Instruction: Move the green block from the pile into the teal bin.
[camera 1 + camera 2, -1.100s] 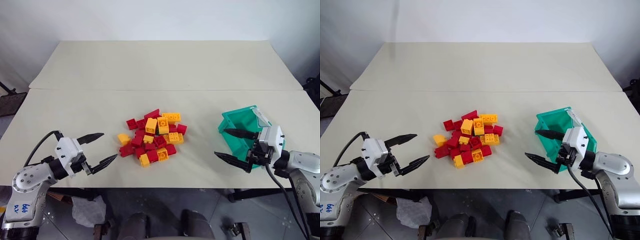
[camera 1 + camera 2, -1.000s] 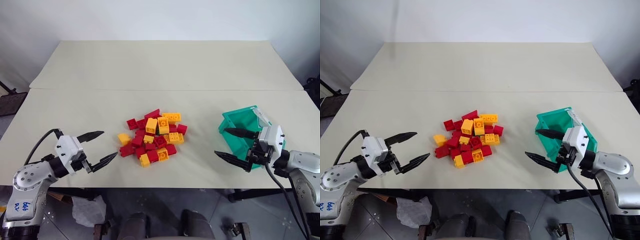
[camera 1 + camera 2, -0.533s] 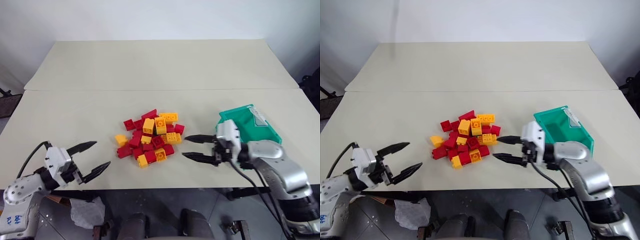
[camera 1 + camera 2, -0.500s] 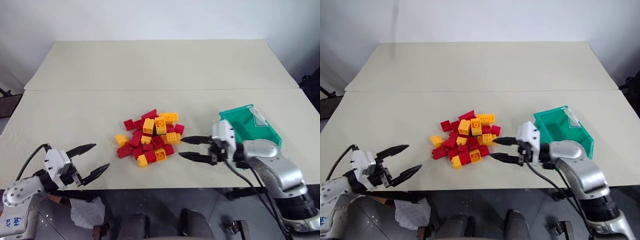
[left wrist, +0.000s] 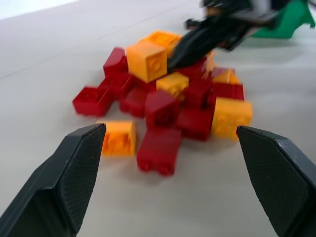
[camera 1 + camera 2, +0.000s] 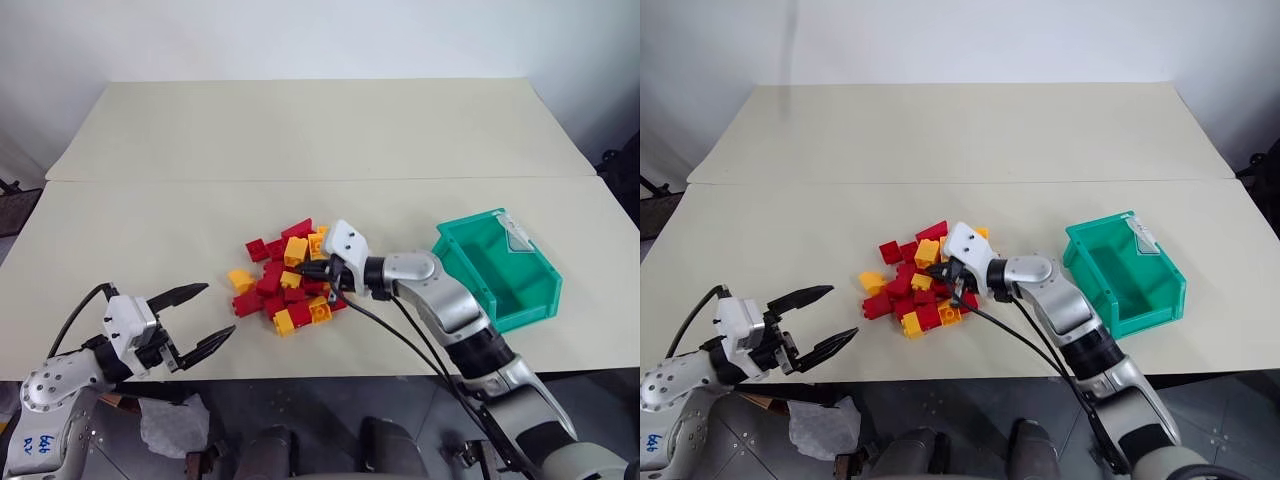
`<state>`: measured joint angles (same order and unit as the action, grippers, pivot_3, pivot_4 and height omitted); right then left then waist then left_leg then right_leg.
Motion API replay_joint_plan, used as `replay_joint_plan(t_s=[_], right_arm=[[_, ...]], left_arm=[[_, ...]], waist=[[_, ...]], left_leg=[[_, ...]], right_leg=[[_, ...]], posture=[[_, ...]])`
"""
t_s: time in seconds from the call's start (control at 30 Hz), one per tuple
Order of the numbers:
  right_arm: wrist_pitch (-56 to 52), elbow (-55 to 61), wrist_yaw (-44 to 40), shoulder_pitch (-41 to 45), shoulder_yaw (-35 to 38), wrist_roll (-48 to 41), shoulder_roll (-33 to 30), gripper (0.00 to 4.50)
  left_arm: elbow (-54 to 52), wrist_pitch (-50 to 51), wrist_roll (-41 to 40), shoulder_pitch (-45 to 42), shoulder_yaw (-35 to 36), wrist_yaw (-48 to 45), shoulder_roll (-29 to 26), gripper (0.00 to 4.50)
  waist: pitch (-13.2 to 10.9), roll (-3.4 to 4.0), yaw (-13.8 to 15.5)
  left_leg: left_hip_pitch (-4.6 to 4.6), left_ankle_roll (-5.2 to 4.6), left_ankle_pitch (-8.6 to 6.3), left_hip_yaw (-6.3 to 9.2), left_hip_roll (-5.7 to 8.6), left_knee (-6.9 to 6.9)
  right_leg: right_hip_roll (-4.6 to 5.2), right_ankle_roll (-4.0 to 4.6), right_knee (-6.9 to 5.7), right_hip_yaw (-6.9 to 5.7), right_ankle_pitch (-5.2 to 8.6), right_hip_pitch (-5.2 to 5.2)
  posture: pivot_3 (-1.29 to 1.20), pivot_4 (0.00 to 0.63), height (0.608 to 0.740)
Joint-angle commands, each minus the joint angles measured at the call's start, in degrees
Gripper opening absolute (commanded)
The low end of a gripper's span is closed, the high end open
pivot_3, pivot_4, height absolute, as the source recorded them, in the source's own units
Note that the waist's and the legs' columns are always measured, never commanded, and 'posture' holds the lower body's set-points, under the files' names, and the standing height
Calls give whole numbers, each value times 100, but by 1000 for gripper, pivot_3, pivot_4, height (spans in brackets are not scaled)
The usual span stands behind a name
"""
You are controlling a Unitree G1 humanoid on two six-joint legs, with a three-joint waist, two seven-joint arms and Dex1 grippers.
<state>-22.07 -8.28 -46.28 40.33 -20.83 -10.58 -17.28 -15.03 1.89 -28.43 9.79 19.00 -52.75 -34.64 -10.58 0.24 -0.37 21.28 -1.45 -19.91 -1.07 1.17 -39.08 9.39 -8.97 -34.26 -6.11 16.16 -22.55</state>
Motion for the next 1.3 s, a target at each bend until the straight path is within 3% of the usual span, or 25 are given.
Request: replay_joint_plan(t_s=[0.03,0.23,0.47,0.67,0.93,1.1,1.2,1.3], right_arm=[[259,-580,339,230,312,252,74,23],[685,-1316,656,565,515,597,104,23],[758,107,-629,-2,252,21,152,23],[558,485,-849,-343,-45,310,-166,23],[190,1002,-1334,-348,865,-580,-753,23],[-1032,1025,-1460,120,1081,-1164,-813,1258],[-1185,619,-1127,458,1073,-957,-702,2318],[-1145,-106,-1069,910,583,-338,-796,3395]], left_arm=[[-334,146,-176,-104,-61,126,27,4500],[-221,254,-25,-599,-394,340,172,4500],[39,196,-43,-634,-302,267,122,4500],[267,95,-21,-619,-210,210,93,4500],[93,75,-80,-329,-24,221,49,4500],[71,76,-90,-273,-7,200,31,4500],[81,81,-86,-292,-19,193,38,4500],[107,74,-74,-337,-71,175,51,4500]], waist=[[0,0,2],[0,0,-4],[-2,4,-151],[-3,4,-114],[-4,4,-108],[-6,9,-123],[-6,9,-119],[-6,9,-122]], left_leg=[[0,0,0,1,2,0],[-3,1,1,0,1,-1],[-2,9,-3,-2,2,9],[-3,9,-3,0,-3,-1],[0,7,-4,2,-4,0],[-4,7,-4,-3,-13,0],[-3,9,-5,-1,-12,0],[-3,9,-5,-3,-6,-1]], right_leg=[[1,0,-3,0,0,0],[-1,0,-8,-1,0,2],[-14,1,-14,-6,1,-8],[-12,1,-14,-5,1,-3],[-4,1,-10,-7,1,-4],[-6,7,-11,-7,4,-3],[-5,7,-12,-7,4,-4],[0,7,-13,-5,4,-6]], posture=[[0,150,740],[0,150,740],[0,150,740],[0,150,740],[0,150,740],[0,150,740],[0,150,740],[0,150,740]])
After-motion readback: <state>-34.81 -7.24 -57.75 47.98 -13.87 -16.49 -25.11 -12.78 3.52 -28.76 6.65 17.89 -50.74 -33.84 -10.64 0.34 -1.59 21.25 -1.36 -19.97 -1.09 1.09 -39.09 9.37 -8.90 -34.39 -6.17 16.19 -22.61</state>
